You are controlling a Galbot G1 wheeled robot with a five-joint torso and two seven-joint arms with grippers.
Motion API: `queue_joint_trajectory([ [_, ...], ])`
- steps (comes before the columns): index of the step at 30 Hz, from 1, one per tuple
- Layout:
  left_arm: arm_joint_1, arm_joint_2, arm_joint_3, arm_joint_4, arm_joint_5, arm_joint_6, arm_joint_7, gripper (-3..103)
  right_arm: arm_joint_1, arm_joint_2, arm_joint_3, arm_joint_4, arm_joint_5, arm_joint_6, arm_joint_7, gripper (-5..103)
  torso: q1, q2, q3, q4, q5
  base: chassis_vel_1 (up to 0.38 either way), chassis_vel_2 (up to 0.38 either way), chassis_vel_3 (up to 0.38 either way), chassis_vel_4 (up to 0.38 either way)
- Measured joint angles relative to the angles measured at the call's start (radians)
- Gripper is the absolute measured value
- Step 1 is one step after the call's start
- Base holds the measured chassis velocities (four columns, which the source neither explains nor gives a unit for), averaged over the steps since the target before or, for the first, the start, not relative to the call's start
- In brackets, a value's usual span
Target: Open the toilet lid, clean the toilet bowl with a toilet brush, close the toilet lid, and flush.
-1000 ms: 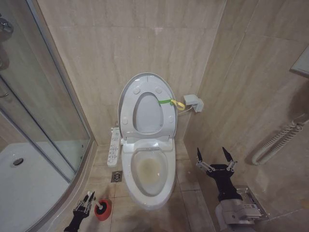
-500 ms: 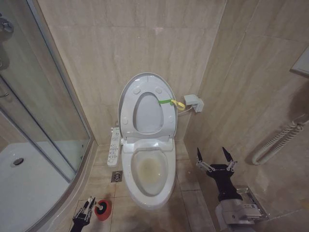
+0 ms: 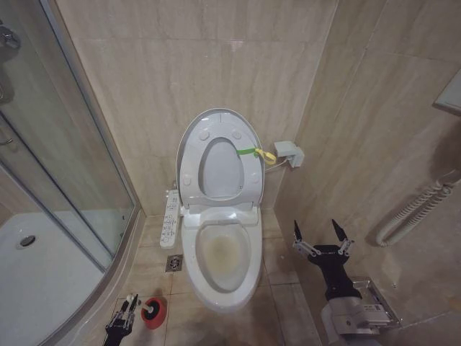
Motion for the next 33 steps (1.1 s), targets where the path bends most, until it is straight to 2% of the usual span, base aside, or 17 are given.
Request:
queue_joint_trajectory([
  [1, -0.004, -0.002, 0.001, 0.0, 0.0, 0.0, -0.008, 21, 0.0, 0.0, 0.0, 0.0, 0.0, 0.0, 0.0, 100, 0.0, 0.0, 0.0, -0.0006, 0.001, 0.0, 0.0, 0.0, 0.0],
  [2, -0.006, -0.003, 0.001, 0.0, 0.001, 0.0, -0.013, 36, 0.0, 0.0, 0.0, 0.0, 0.0, 0.0, 0.0, 100, 0.0, 0.0, 0.0, -0.0006, 0.0017, 0.0, 0.0, 0.0, 0.0],
  [9, 0.007, -0.002, -0.002, -0.014, 0.002, -0.001, -0.02, 36, 0.0, 0.0, 0.0, 0.0, 0.0, 0.0, 0.0, 100, 0.0, 0.0, 0.0, -0.0004, 0.0014, 0.0, 0.0, 0.0, 0.0],
  [10, 0.016, -0.003, -0.004, -0.028, 0.001, -0.001, -0.024, 64, 0.0, 0.0, 0.0, 0.0, 0.0, 0.0, 0.0, 100, 0.0, 0.0, 0.0, -0.0003, 0.0013, 0.0, 0.0, 0.0, 0.0],
  [13, 0.041, -0.007, -0.014, -0.065, 0.001, -0.001, -0.038, 64, 0.0, 0.0, 0.0, 0.0, 0.0, 0.0, 0.0, 100, 0.0, 0.0, 0.0, -0.0004, 0.0015, 0.0, 0.0, 0.0, 0.0],
  [15, 0.098, -0.028, -0.033, -0.166, 0.004, -0.001, -0.095, 64, 0.0, 0.0, 0.0, 0.0, 0.0, 0.0, 0.0, 100, 0.0, 0.0, 0.0, -0.0001, 0.0015, 0.0, 0.0, 0.0, 0.0],
  [16, 0.124, -0.035, -0.032, -0.221, 0.008, 0.0, -0.129, 90, 0.0, 0.0, 0.0, 0.0, 0.0, 0.0, 0.0, 100, 0.0, 0.0, 0.0, 0.0, 0.0014, 0.0, 0.0, 0.0, 0.0],
  [17, 0.124, -0.035, -0.032, -0.221, 0.008, 0.0, -0.129, 90, 0.0, 0.0, 0.0, 0.0, 0.0, 0.0, 0.0, 100, 0.0, 0.0, 0.0, 0.0, 0.0014, 0.0, 0.0, 0.0, 0.0],
  [20, 0.201, -0.059, -0.025, -0.441, 0.044, 0.003, -0.223, 90, 0.0, 0.0, 0.0, 0.0, 0.0, 0.0, 0.0, 100, 0.0, 0.0, 0.0, -0.0002, 0.0015, 0.0, 0.0, 0.0, 0.0],
  [21, 0.201, -0.059, -0.025, -0.441, 0.044, 0.003, -0.223, 90, 0.0, 0.0, 0.0, 0.0, 0.0, 0.0, 0.0, 100, 0.0, 0.0, 0.0, -0.0002, 0.0015, 0.0, 0.0, 0.0, 0.0],
  [22, 0.227, -0.065, -0.018, -0.544, 0.064, 0.02, -0.269, 90, 0.0, 0.0, 0.0, 0.0, 0.0, 0.0, 0.0, 100, 0.0, 0.0, 0.0, -0.0002, 0.0017, 0.0, 0.0, 0.0, 0.0],
  [23, 0.248, -0.068, -0.01, -0.64, 0.09, 0.049, -0.326, 90, 0.0, 0.0, 0.0, 0.0, 0.0, 0.0, 0.0, 100, 0.0, 0.0, 0.0, -0.0003, 0.0018, 0.0, 0.0, 0.0, 0.0],
  [25, 0.293, -0.066, 0.015, -0.824, 0.138, 0.122, -0.445, 100, 0.0, 0.0, 0.0, 0.0, 0.0, 0.0, 0.0, 100, 0.0, 0.0, 0.0, -0.0006, 0.0018, 0.0, 0.0, 0.0, 0.0],
  [26, 0.293, -0.066, 0.015, -0.824, 0.138, 0.122, -0.445, 100, 0.0, 0.0, 0.0, 0.0, 0.0, 0.0, 0.0, 100, 0.0, 0.0, 0.0, -0.0006, 0.0018, 0.0, 0.0, 0.0, 0.0],
  [30, 0.388, -0.06, 0.077, -1.073, 0.255, 0.255, -0.686, 100, 0.0, 0.0, 0.0, 0.0, 0.0, 0.0, 0.0, 100, 0.0, 0.0, 0.0, -0.0006, 0.0018, 0.0, 0.0, 0.0, 0.0],
  [31, 0.388, -0.06, 0.077, -1.073, 0.255, 0.255, -0.686, 100, 0.0, 0.0, 0.0, 0.0, 0.0, 0.0, 0.0, 100, 0.0, 0.0, 0.0, -0.0006, 0.0018, 0.0, 0.0, 0.0, 0.0],
  [33, 0.464, -0.058, 0.105, -1.189, 0.285, 0.31, -0.767, 100, 0.0, 0.0, 0.0, 0.0, 0.0, 0.0, 0.0, 100, 0.0, 0.0, 0.0, -0.0003, 0.0015, 0.0, 0.0, 0.0, 0.0],
])
